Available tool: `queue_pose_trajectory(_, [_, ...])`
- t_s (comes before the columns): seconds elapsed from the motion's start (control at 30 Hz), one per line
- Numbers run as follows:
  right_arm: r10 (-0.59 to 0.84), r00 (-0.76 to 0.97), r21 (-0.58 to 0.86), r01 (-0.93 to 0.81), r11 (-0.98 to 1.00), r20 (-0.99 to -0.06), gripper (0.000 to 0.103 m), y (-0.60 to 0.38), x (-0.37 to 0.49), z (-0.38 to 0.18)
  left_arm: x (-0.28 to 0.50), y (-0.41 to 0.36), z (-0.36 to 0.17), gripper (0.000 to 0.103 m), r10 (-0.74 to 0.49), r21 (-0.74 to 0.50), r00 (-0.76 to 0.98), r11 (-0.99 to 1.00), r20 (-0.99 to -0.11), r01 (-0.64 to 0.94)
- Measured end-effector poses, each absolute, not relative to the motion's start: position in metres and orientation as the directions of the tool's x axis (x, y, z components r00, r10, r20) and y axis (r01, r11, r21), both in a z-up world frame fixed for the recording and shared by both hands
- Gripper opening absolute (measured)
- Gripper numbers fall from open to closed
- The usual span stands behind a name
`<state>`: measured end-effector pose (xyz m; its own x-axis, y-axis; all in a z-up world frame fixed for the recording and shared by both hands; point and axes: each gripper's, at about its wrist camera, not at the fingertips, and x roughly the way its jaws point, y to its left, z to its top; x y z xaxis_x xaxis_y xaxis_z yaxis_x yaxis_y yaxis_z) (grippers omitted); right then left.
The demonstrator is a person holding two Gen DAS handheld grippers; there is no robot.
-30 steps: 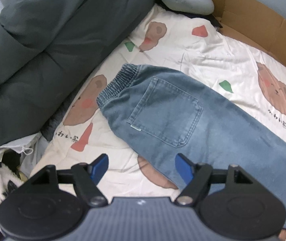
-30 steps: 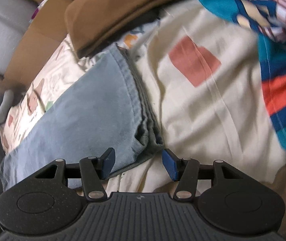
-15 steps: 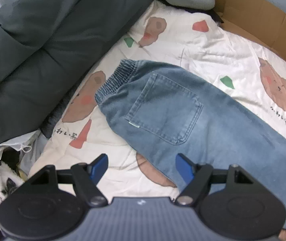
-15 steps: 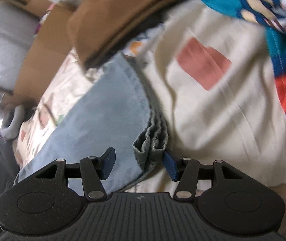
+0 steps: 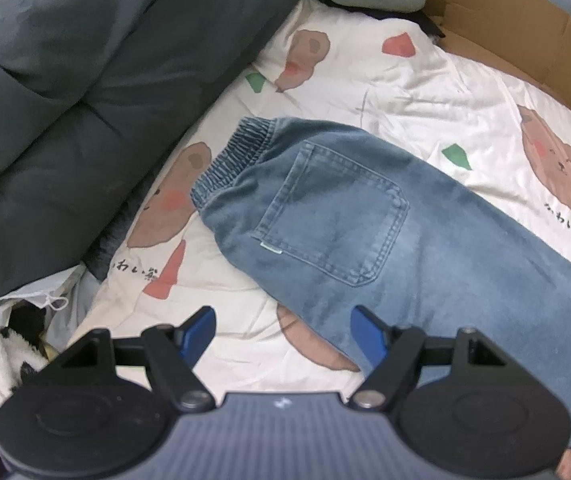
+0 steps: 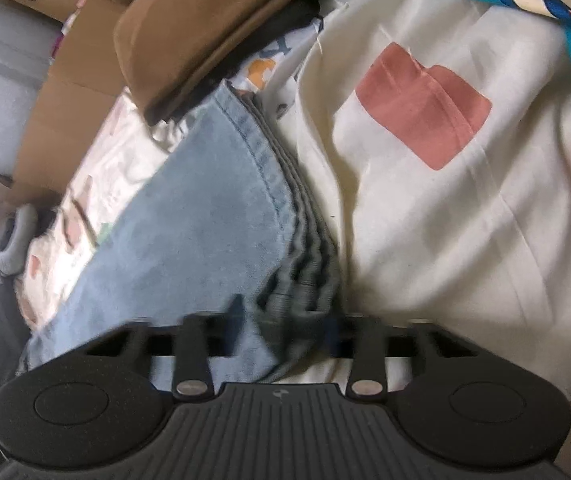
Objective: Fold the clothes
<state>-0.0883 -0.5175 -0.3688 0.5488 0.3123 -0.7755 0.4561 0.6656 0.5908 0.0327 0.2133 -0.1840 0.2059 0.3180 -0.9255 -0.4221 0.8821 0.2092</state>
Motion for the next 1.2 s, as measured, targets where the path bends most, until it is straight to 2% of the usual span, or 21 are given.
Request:
queue_pose_trajectory(0.13, [0.323,0.545,0.592,0.439,0.676,-0.774,0.019,-0.52,-0.089,-0.365,0.031,0.213,-0.185,0.077,0.324,0.217,0.207,0.883,-0.923,-0.416])
queue_pose_trajectory(0.23, [0.347,0.565,0.623,0.42,0.66,-0.749,0.018,-0.526,-0.091,-0.358,0.031,0.212,-0.187,0.077,0.324,0.22,0.201,0.884,-0.925,-0.412])
queue_pose_trajectory(0.4, [0.373,0.618,0.688,0.409,0.6,-0.692,0.017,-0.536,-0.099,-0.347,0.03,0.211,-0.19,0.077,0.324,0.222,0.198,0.884,-0.925,-0.411])
queue_pose_trajectory(0.6, [0.388,0.593,0.681,0.416,0.603,-0.706,0.018,-0.534,-0.099,-0.355,0.031,0.21,-0.198,0.077,0.329,0.234,0.177,0.881,-0.928,-0.411])
queue_pose_trajectory(0.7, [0.423,0.569,0.69,0.413,0.595,-0.705,0.024,-0.538,-0.091,-0.364,0.032,0.207,-0.2,0.077,0.332,0.242,0.171,0.883,-0.928,-0.403])
queue_pose_trajectory(0.77, [0.46,0.552,0.707,0.415,0.572,-0.696,0.035,-0.543,-0.083,-0.373,0.032,0.206,-0.201,0.077,0.334,0.248,0.164,0.884,-0.928,-0.397])
queue_pose_trajectory(0.8, [0.477,0.546,0.716,0.417,0.56,-0.689,0.037,-0.545,-0.08,-0.378,0.032,0.205,-0.202,0.077,0.335,0.251,0.16,0.884,-0.929,-0.394])
queue_pose_trajectory(0.93, [0.589,0.555,0.807,0.461,0.369,-0.587,0.056,-0.563,-0.071,-0.405,0.034,0.205,-0.202,0.077,0.338,0.258,0.152,0.884,-0.929,-0.389])
queue_pose_trajectory(1.2, [0.626,0.494,0.79,0.476,0.386,-0.603,0.055,-0.568,-0.042,-0.41,0.032,0.206,-0.214,0.077,0.325,0.249,0.127,0.879,-0.937,-0.406])
